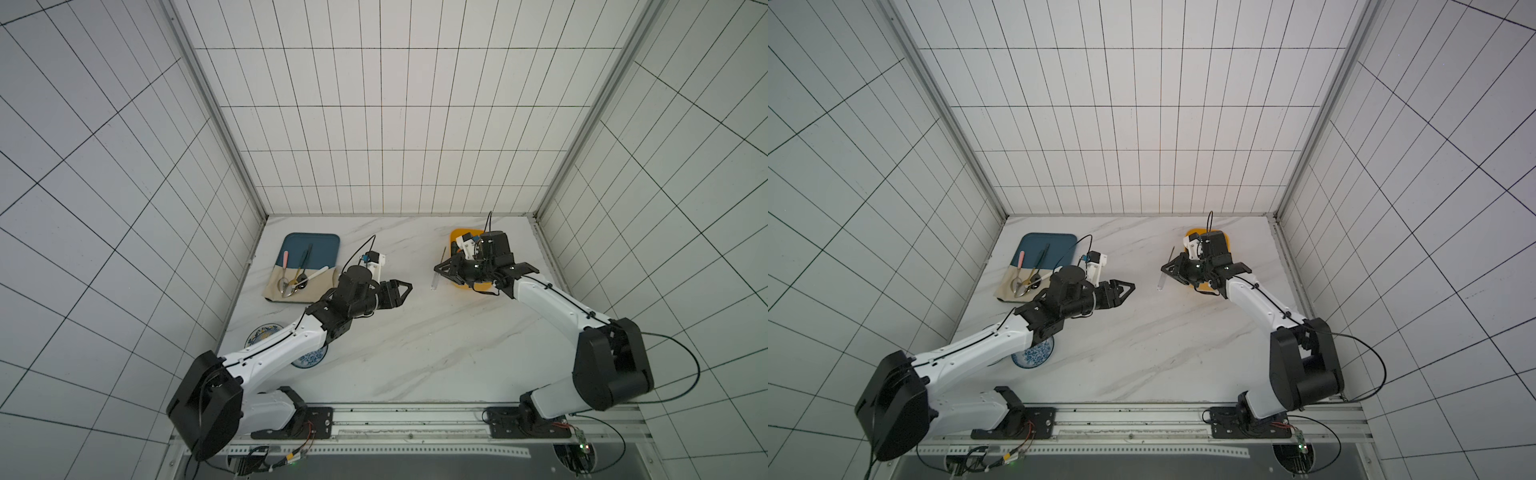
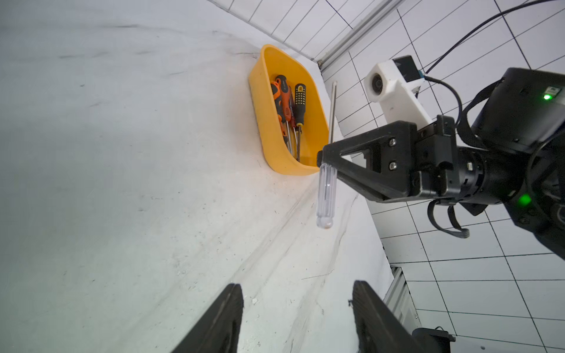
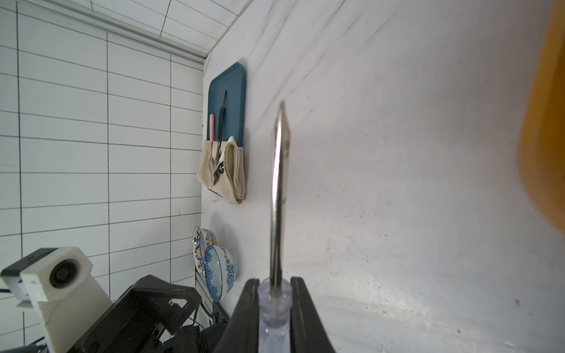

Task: Put the screwdriver on the desktop into the storage box
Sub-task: Pick up the screwdriver from the center of the board, then place the screwdriver in the storage box.

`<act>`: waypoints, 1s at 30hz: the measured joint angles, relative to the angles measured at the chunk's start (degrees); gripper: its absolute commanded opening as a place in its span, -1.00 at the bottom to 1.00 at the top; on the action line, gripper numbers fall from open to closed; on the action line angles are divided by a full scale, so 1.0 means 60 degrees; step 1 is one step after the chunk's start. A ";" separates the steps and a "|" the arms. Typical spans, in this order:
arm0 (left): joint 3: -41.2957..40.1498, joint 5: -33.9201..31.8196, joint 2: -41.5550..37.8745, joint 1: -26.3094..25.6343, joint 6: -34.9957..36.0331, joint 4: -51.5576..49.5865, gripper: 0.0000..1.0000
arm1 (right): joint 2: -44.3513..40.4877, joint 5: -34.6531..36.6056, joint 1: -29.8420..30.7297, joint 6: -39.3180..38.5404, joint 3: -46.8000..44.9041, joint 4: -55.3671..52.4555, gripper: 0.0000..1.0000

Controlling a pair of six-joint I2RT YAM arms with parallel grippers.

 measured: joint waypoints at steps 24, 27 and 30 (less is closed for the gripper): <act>-0.0135 -0.0506 -0.0568 0.0095 -0.0087 -0.0973 0.21 | 0.0612 0.0310 -0.0273 -0.0867 0.0922 -0.1577 -0.82; -0.0200 -0.0765 -0.1016 0.0302 -0.0091 -0.1545 0.22 | 0.0867 0.0474 -0.0681 -0.1220 0.1271 -0.2280 -0.82; -0.0386 -0.1020 -0.1548 0.0557 -0.0095 -0.2131 0.22 | 0.1235 0.0790 -0.1096 -0.1738 0.1825 -0.3220 -0.81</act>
